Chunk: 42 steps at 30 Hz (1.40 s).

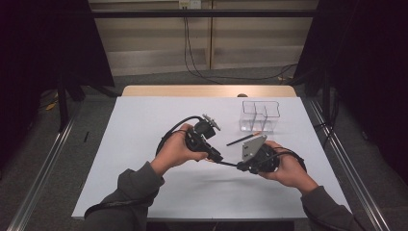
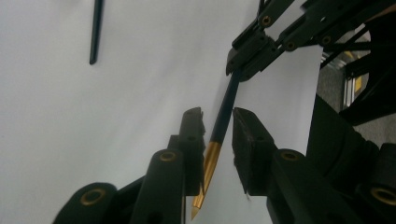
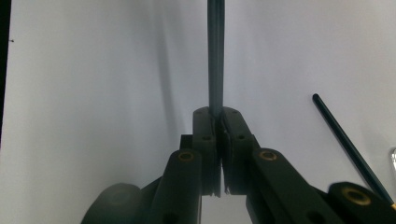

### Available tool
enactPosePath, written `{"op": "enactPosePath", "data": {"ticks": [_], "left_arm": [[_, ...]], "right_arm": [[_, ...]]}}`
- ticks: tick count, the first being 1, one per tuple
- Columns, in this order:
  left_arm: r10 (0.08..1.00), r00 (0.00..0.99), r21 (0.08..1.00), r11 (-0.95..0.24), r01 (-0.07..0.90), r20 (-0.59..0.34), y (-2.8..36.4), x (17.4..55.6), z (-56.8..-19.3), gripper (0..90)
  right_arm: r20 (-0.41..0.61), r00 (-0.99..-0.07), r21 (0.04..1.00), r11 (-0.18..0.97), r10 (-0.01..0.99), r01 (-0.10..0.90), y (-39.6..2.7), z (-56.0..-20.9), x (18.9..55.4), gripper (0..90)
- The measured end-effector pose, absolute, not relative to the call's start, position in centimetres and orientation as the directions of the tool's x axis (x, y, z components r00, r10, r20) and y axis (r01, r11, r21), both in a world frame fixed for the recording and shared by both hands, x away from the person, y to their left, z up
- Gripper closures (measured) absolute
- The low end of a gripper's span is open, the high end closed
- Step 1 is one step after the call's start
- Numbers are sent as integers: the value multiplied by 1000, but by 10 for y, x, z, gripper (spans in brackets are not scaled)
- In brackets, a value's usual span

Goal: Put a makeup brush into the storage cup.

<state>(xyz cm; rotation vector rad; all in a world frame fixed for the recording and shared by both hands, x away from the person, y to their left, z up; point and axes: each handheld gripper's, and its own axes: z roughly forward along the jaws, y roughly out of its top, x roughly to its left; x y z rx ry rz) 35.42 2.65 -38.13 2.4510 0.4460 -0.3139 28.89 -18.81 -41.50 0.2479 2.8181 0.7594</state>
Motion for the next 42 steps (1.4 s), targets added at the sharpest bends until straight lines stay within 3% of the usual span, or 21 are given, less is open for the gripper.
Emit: {"op": "enactPosePath", "data": {"ticks": [2, 10, 15, 26, 31, 42], "left_arm": [[246, 911, 551, -734, 398, -330, 27, 355, -381, 650], [279, 912, 605, -684, 408, -299, 37, 358, -383, 581], [296, 919, 633, -666, 394, -261, 42, 360, -384, 474], [320, 928, 621, -692, 367, -191, 52, 364, -383, 293], [346, 913, 638, -657, 401, -218, 58, 364, -385, 187], [379, 891, 670, -597, 442, -250, 68, 362, -389, 67]], "right_arm": [[-154, -962, 519, 847, 227, 117, -189, -416, 289, 857], [-158, -953, 525, 839, 260, 142, -191, -418, 290, 856], [-154, -947, 528, 833, 283, 163, -194, -417, 290, 856], [-150, -935, 526, 827, 321, 200, -203, -420, 292, 856], [-137, -926, 531, 815, 353, 232, -206, -421, 292, 856], [-130, -916, 549, 797, 379, 252, -209, -419, 294, 855]]}}
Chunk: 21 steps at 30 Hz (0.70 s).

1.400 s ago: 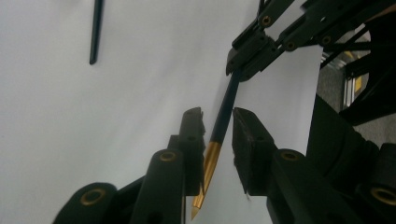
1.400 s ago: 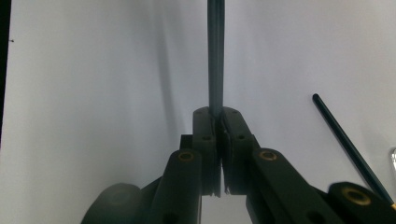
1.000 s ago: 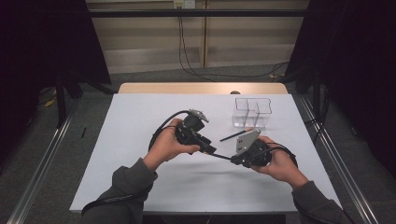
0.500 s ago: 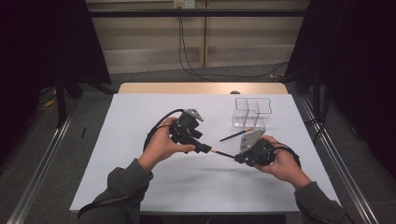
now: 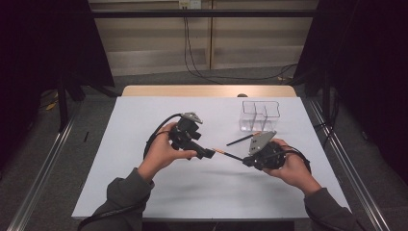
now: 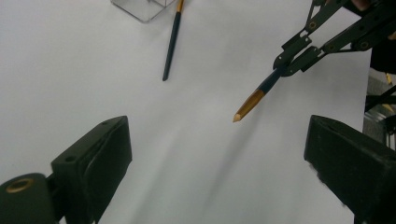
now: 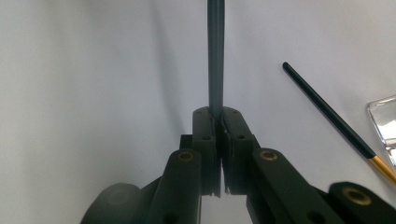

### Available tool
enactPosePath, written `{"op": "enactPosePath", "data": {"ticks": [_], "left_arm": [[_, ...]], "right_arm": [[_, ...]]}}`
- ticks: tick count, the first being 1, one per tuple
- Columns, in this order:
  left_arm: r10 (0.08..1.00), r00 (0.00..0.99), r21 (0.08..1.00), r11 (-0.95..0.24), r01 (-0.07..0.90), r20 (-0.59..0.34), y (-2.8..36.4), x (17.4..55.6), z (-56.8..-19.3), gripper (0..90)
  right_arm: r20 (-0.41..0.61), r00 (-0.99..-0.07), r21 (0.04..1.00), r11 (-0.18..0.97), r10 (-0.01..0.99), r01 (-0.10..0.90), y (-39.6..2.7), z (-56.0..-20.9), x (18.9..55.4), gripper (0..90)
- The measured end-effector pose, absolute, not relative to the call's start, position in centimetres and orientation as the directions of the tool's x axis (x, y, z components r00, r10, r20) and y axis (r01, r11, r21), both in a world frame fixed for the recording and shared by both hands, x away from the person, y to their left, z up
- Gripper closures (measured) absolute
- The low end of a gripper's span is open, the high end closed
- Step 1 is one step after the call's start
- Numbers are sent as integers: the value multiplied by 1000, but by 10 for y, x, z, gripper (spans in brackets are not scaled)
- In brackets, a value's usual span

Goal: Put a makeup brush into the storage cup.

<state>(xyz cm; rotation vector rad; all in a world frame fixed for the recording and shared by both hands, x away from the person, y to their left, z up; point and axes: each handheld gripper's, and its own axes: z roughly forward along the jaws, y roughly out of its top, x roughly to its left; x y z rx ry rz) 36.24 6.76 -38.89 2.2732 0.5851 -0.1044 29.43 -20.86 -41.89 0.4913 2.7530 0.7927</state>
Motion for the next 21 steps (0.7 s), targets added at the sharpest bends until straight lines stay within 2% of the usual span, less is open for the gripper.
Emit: {"op": "enactPosePath", "data": {"ticks": [7, 10, 11, 21], "left_arm": [[405, 867, 696, -533, 481, -289, 76, 361, -396, 49], [396, 875, 691, -551, 468, -277, 79, 359, -396, 45], [395, 873, 710, -524, 470, -286, 79, 359, -398, 45], [401, 861, 735, -471, 488, -314, 80, 357, -404, 46]], "right_arm": [[-120, -902, 561, 777, 416, 283, -210, -420, 295, 855], [-108, -897, 577, 761, 429, 295, -211, -419, 295, 855], [-110, -891, 578, 758, 440, 303, -211, -419, 294, 855], [-64, -847, 659, 660, 528, 362, -213, -415, 296, 855]]}}
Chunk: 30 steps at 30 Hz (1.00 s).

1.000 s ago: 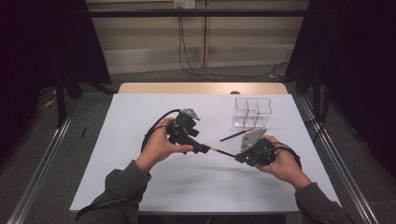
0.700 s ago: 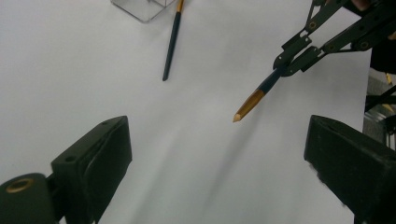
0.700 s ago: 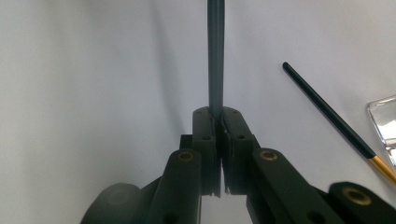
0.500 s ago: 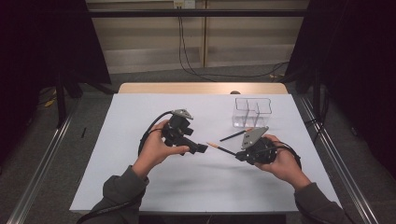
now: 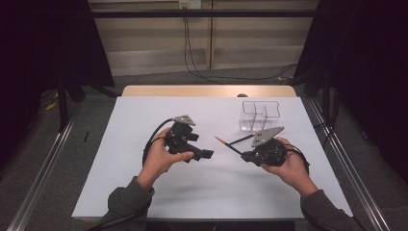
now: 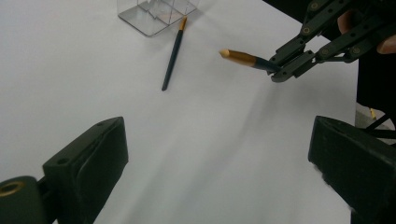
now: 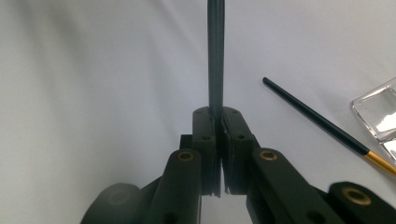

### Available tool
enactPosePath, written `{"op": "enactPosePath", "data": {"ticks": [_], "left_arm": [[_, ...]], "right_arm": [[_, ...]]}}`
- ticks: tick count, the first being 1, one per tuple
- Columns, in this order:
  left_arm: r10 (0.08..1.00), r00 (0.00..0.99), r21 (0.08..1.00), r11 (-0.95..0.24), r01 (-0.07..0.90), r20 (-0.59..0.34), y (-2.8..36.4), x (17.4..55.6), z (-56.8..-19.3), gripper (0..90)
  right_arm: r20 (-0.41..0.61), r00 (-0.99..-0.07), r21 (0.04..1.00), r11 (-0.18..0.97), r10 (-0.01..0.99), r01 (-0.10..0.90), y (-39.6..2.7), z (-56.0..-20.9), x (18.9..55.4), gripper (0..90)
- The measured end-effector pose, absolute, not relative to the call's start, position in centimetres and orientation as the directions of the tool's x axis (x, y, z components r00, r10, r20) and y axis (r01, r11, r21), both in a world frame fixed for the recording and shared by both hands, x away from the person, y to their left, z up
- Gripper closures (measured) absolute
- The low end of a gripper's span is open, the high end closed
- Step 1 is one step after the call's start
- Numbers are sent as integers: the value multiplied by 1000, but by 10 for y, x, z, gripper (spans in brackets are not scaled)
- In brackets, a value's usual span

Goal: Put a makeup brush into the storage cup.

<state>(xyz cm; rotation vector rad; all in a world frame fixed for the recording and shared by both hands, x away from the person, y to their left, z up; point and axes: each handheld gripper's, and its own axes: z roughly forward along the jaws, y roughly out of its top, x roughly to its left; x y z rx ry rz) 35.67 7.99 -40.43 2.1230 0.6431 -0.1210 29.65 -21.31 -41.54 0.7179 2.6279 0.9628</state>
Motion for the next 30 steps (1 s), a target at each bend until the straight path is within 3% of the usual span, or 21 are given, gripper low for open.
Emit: {"op": "enactPosePath", "data": {"ticks": [11, 30], "left_arm": [[398, 860, 756, -440, 485, -321, 78, 354, -409, 45], [402, 834, 781, -346, 521, -378, 73, 350, -416, 29]], "right_arm": [[31, -811, 736, 536, 584, 414, -208, -414, 299, 855], [106, -789, 783, 438, 605, 441, -194, -416, 301, 855]]}}
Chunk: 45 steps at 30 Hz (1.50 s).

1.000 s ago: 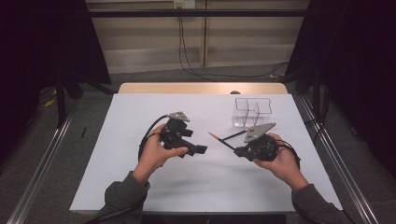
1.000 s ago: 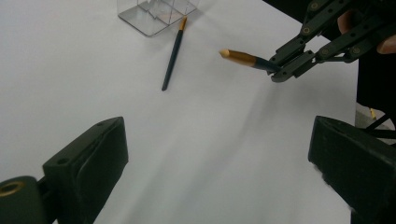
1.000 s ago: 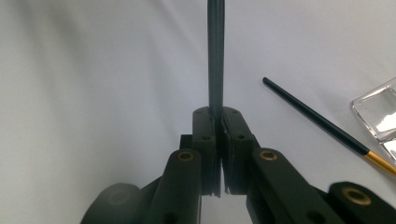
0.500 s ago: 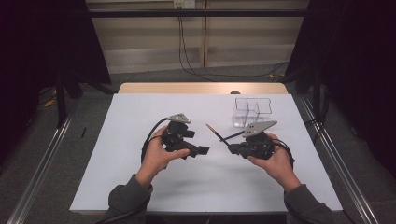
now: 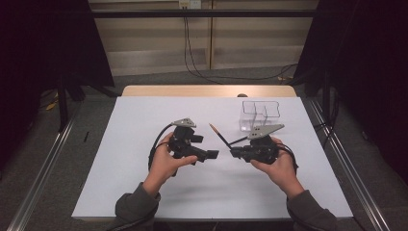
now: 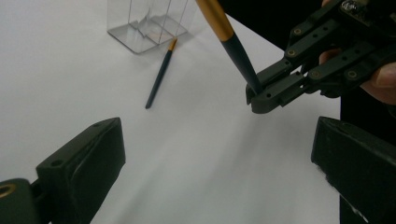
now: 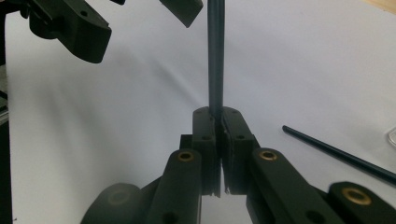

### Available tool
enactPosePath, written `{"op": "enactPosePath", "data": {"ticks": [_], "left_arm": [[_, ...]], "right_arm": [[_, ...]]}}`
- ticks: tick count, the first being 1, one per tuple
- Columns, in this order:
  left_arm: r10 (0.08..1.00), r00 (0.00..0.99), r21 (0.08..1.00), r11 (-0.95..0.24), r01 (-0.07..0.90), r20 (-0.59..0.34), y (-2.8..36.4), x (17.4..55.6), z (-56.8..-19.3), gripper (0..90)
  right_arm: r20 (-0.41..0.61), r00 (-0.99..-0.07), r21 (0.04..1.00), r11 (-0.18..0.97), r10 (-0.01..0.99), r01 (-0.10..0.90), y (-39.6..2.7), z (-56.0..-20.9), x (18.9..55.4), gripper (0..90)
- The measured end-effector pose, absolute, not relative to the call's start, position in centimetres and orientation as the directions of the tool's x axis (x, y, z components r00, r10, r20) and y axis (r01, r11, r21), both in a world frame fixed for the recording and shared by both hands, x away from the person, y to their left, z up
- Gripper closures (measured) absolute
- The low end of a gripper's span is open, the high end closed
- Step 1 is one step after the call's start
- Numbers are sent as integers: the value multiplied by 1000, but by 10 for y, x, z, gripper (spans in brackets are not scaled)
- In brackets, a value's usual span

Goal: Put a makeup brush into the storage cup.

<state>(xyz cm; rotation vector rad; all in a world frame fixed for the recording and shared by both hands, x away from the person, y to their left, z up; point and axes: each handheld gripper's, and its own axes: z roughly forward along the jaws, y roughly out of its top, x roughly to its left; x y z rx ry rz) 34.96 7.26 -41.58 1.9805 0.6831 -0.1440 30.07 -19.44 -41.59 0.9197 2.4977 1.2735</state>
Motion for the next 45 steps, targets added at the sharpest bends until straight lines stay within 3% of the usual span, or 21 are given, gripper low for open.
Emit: {"op": "enactPosePath", "data": {"ticks": [5, 6, 12, 21, 33, 45], "left_arm": [[389, 821, 803, -265, 534, -417, 74, 348, -416, 142], [394, 823, 810, -257, 526, -409, 74, 348, -416, 201], [398, 821, 823, -225, 521, -410, 73, 346, -418, 327], [389, 806, 822, -179, 541, -446, 72, 345, -420, 595], [360, 782, 810, -108, 576, -508, 71, 346, -424, 771], [338, 763, 798, -52, 600, -551, 71, 346, -425, 794]], "right_arm": [[126, -782, 781, 425, 610, 457, -190, -417, 302, 855], [130, -785, 782, 424, 606, 456, -189, -418, 302, 855], [135, -787, 792, 412, 602, 450, -184, -417, 302, 856], [142, -784, 799, 398, 604, 450, -181, -415, 302, 855], [129, -794, 801, 410, 593, 436, -175, -415, 302, 855], [146, -785, 805, 390, 602, 448, -173, -413, 303, 854]]}}
